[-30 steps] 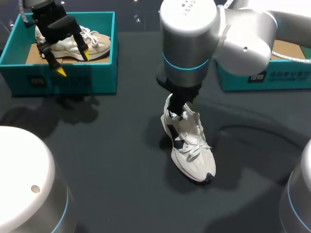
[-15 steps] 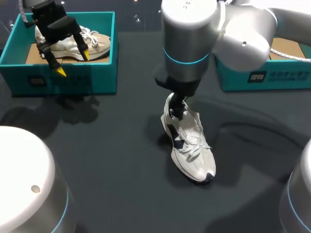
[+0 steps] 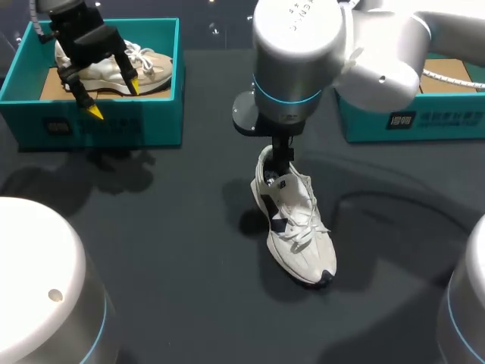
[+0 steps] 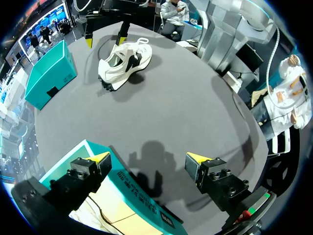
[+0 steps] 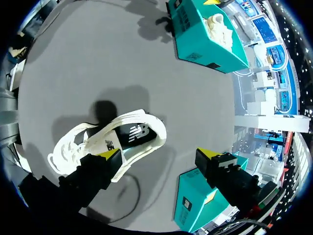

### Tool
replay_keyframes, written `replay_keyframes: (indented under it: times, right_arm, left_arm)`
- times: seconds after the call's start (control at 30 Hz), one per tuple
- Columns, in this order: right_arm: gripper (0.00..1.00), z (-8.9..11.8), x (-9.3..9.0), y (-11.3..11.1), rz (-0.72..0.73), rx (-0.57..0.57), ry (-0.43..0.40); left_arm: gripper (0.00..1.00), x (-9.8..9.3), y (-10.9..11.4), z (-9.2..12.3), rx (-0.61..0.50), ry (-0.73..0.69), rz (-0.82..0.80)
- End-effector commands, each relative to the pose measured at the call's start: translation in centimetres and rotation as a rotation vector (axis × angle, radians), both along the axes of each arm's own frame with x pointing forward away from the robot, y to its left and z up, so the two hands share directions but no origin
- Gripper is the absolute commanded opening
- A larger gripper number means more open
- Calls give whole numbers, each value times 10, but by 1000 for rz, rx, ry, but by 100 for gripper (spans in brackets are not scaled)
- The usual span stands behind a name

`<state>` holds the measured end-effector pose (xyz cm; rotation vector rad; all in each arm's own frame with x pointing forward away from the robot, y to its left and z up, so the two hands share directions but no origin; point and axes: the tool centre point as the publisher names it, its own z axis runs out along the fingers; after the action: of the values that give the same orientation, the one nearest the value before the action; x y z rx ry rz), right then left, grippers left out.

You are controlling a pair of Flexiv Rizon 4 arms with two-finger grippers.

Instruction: Take the shoe out of the shoebox, open the shoe tongue, remove and reinsert the insole, then place the shoe into the shoebox

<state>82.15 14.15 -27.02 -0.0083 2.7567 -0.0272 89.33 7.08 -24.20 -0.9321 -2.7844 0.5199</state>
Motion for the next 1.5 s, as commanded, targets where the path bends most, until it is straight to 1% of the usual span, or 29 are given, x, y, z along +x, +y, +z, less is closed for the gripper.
replay_keyframes:
  times: [0.03, 0.17, 0.5, 0.7, 0.83, 0.9, 0.97, 1.03, 1.07, 1.1, 1.23, 1.33, 1.5]
  right_arm:
    - [100, -15, 15, 1, 128, -29, 32]
    - [100, -23, 23, 2, 190, -34, 43]
    - [100, -40, 39, 9, 230, -71, 75]
    - [95, -51, 45, 10, 233, -91, 95]
    - [87, -56, 47, 13, 230, -107, 104]
    - [80, -60, 49, 14, 226, -108, 113]
    - [78, -64, 51, 13, 223, -105, 122]
    - [71, -69, 52, 12, 217, -98, 134]
    - [70, -70, 53, 11, 214, -97, 137]
    - [64, -73, 54, 10, 211, -93, 144]
    - [56, -80, 55, 9, 207, -83, 158]
    - [53, -86, 55, 7, 203, -75, 170]
    - [55, -91, 53, 6, 196, -64, 183]
  left_arm:
    - [100, 0, 0, 0, 2, 0, -1]
    - [100, 0, 0, 0, 2, 0, -1]
    - [100, 0, 0, 0, 2, 0, -1]
    - [100, 0, 0, 0, 2, 0, -1]
    - [100, 0, 0, 0, 2, 0, -1]
    - [100, 0, 0, 0, 2, 0, -1]
    - [100, 0, 0, 0, 2, 0, -1]
    - [100, 0, 0, 0, 2, 0, -1]
    - [100, 0, 0, 0, 2, 0, -1]
    - [100, 0, 0, 0, 2, 0, -1]
    - [100, 0, 0, 0, 2, 0, -1]
    - [100, 0, 0, 0, 2, 0, -1]
    - [100, 0, 0, 0, 2, 0, -1]
